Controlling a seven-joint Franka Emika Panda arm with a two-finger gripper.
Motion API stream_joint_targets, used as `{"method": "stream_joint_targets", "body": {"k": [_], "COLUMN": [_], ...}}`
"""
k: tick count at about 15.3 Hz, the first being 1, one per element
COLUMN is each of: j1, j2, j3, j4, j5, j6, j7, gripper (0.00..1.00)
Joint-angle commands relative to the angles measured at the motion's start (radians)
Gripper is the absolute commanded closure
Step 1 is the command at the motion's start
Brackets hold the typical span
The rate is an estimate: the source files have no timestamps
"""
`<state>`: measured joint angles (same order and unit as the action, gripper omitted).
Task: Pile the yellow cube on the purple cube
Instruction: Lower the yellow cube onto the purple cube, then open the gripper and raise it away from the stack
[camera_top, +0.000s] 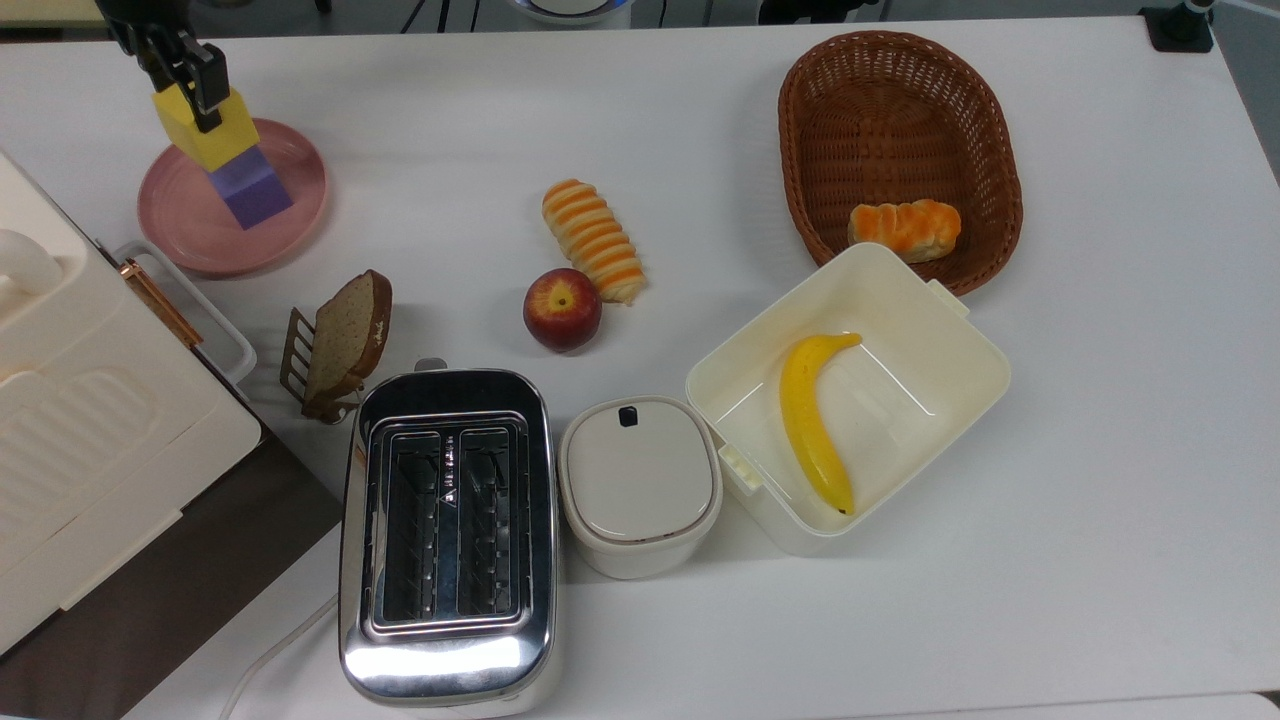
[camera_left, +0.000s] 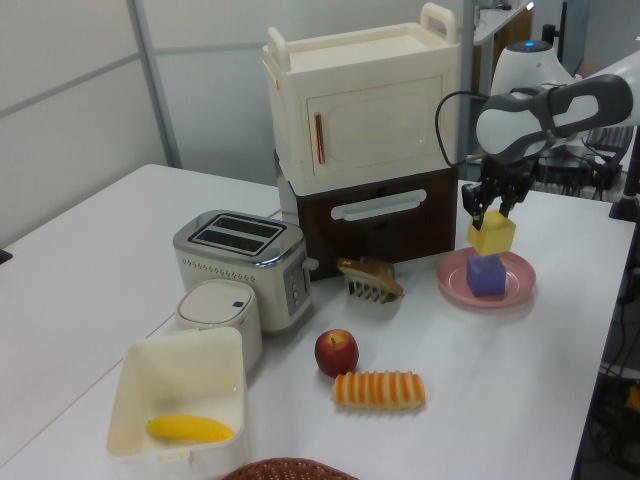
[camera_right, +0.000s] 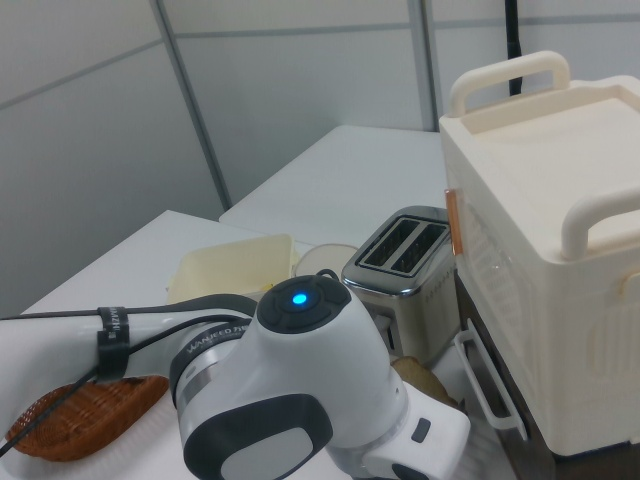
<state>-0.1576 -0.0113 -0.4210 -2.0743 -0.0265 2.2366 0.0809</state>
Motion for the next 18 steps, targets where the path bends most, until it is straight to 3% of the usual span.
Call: {"method": "stream_joint_targets", "body": {"k": [1, 18], "j1": [0.009, 0.009], "j2": [0.021, 0.062], "j3": [0.004, 0.004], "j4": [0.023, 0.02], "j5": [0.017, 0.019], "j6": [-0.032, -0.028], "j7": [0.019, 0.011], "gripper": [0.84, 0.82]}}
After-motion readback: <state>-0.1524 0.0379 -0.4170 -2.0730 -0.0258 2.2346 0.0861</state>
